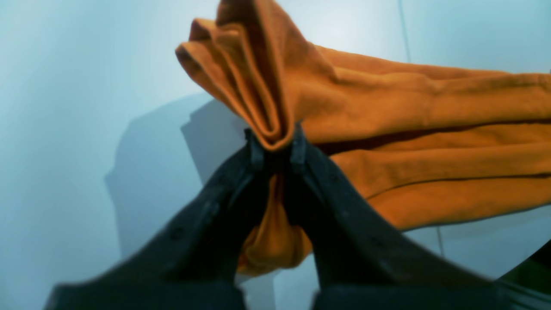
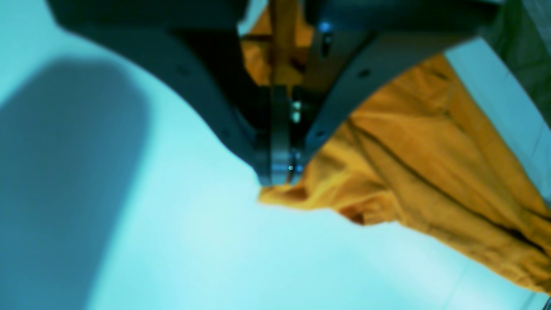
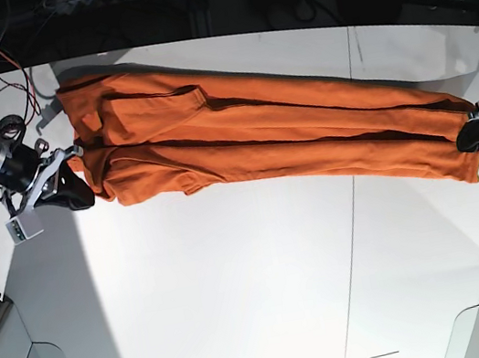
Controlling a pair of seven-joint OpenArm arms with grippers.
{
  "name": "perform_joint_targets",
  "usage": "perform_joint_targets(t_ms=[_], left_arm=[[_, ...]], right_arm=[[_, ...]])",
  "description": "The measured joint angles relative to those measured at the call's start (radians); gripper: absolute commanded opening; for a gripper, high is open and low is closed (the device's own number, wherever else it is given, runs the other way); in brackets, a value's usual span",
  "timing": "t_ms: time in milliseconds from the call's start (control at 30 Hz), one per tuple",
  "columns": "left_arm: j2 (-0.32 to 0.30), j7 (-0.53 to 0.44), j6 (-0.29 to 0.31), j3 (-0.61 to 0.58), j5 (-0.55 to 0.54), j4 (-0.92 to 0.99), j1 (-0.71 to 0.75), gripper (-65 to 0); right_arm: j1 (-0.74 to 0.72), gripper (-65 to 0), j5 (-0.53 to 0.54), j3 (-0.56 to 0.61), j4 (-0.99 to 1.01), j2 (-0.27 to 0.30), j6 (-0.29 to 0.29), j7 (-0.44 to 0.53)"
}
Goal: Layout the t-shirt on the table in an organized manner, then fold the t-shirt properly
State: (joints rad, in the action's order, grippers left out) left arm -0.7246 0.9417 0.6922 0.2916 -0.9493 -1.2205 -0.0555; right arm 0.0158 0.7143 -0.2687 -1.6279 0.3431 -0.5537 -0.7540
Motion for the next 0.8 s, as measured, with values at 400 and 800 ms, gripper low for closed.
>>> perform_joint_targets(t_ms=[400, 800], left_arm=[[0.079, -0.001, -0.021, -0.303, 0.072, -0.516, 0.051, -65.0], [0.215, -0.05, -0.056, -0.52, 0.299, -0.483, 0.057, -32.8]], right_arm=[[-0.038, -65.0, -0.069, -0.002, 0.0, -0.135, 0.0, 0.002], [-0.041, -65.0, -0.097, -0.126, 0.0, -0.138, 0.0, 0.005]])
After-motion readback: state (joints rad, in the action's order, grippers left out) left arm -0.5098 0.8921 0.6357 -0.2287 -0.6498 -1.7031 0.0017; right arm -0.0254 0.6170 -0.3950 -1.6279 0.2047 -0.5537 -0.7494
